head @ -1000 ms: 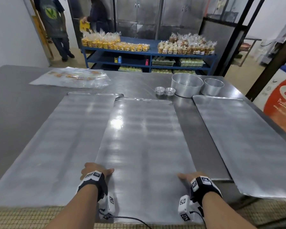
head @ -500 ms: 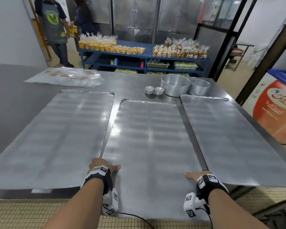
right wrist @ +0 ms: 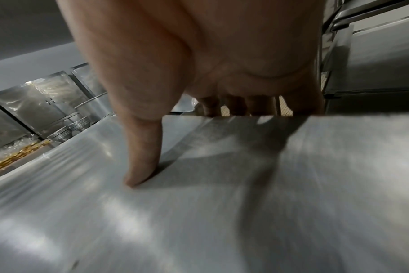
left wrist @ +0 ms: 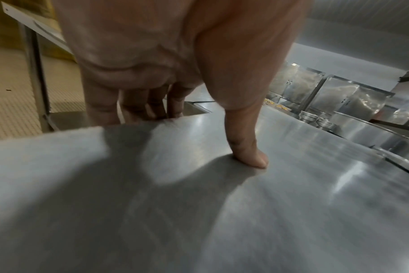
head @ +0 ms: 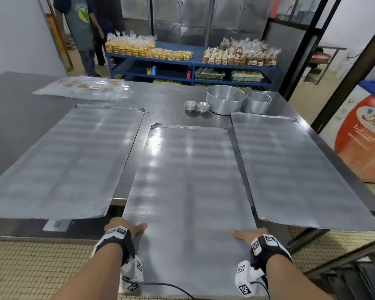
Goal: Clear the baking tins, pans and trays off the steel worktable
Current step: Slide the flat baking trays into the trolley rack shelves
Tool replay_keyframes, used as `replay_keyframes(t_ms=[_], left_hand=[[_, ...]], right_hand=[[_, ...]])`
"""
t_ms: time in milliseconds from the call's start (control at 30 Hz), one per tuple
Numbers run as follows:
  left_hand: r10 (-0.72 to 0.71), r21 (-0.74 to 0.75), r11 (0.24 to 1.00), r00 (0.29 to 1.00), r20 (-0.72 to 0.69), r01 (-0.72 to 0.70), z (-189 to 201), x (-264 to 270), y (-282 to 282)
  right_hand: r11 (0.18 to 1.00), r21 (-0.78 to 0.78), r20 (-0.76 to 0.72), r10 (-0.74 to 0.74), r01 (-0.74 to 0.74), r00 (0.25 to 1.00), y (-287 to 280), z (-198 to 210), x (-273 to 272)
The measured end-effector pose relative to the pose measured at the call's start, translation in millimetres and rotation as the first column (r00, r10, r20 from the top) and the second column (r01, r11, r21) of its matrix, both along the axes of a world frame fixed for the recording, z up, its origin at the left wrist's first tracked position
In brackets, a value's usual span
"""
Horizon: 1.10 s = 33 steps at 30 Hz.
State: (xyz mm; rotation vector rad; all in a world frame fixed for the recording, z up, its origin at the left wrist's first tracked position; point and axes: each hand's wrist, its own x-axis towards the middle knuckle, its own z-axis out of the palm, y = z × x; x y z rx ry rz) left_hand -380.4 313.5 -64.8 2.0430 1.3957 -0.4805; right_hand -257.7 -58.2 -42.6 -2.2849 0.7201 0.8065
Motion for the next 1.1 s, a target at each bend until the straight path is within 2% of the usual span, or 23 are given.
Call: replay_keyframes(t_ms=[100,167,233,300,433,533,700,833,967,1100], left_hand=[[-0.050,-0.098,0.994,0.998,-0.034,0.047,6,-15,6],[-0.051,-0.168,0.985,0.999,-0.020,0.047,7,-24,10],[0.012,-0.207,0.978,0.997,0.074,0.004,9,-29,7],[0.068,-0.176,0.984,0.985,0.160,-0.040,14,-21,0],[0.139,-0.123,0.986,0.965,0.224,-0.114,24,3,-7],[0.162,-0.085,0.986,0.957,0.240,-0.145,16,17,0],[0.178,-0.079,0.983,0.955,0.237,-0.163,22,31,3],[0.182,-0.125,0.979,0.962,0.202,-0.159,21,34,15],[0.159,-0.149,0.980,0.963,0.216,-0.128,29,39,23],[0.265,-0.171,0.959,0.923,0.277,-0.224,43,47,32]], right_hand=[[0.980,0.033,-0.127,0.198,-0.195,0.972,-11,7,-3],[0.971,0.043,-0.164,0.240,-0.236,0.957,-12,11,-3],[0.986,0.053,-0.092,0.163,-0.159,0.982,-9,8,-1],[0.996,0.067,0.027,0.054,-0.056,0.998,1,4,-1],[0.995,0.083,0.172,-0.074,0.060,0.982,16,-17,6],[0.991,0.058,0.226,-0.130,0.120,0.966,31,-8,6],[0.975,0.095,0.196,-0.215,0.199,0.957,45,3,15],[0.977,0.087,0.116,-0.205,0.196,0.972,44,13,22],[0.974,0.083,0.130,-0.219,0.210,0.967,45,23,22],[0.961,0.092,0.158,-0.272,0.260,0.949,51,40,20]])
